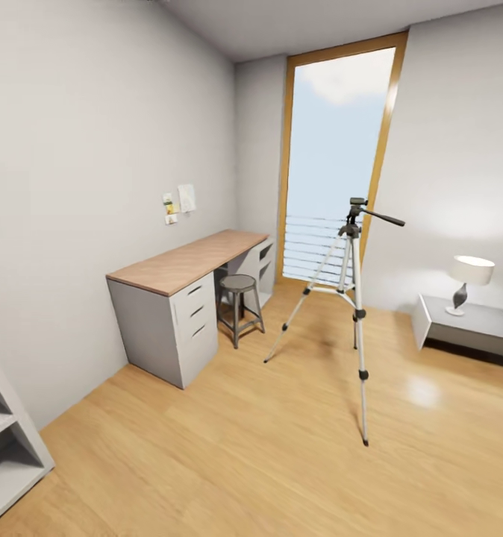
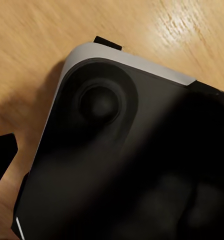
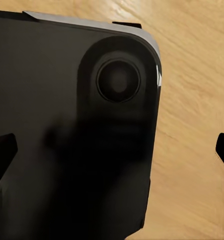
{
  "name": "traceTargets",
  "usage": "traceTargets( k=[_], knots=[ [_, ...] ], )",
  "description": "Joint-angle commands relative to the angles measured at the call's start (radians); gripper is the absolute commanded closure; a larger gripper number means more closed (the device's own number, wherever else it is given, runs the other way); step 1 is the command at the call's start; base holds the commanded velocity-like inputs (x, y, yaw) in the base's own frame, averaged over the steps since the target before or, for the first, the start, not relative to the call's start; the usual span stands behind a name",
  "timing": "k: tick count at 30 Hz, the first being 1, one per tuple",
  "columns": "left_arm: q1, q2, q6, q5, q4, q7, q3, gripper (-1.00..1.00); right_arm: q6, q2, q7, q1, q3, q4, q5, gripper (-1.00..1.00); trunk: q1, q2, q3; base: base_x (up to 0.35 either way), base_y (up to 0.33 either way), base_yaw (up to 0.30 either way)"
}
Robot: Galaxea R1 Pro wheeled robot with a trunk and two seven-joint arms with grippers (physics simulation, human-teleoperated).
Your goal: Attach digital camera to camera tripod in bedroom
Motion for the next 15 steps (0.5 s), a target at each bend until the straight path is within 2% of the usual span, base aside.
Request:
traceTargets(
  k=[1, 15],
  knots=[
    [0.000, 0.000, -0.002, 0.007, -0.001, 0.000, 0.001, -1.00, -0.002, 0.000, 0.000, 0.000, 0.000, 0.000, 0.006, -1.00, 0.000, 0.000, -0.001, 0.014, 0.000, 0.275],
    [0.000, 0.000, -0.002, 0.012, -0.004, 0.002, 0.006, -1.00, -0.004, 0.000, -0.001, 0.000, -0.001, 0.000, 0.005, -1.00, 0.000, 0.000, -0.001, 0.004, 0.000, 0.275]
  ],
)
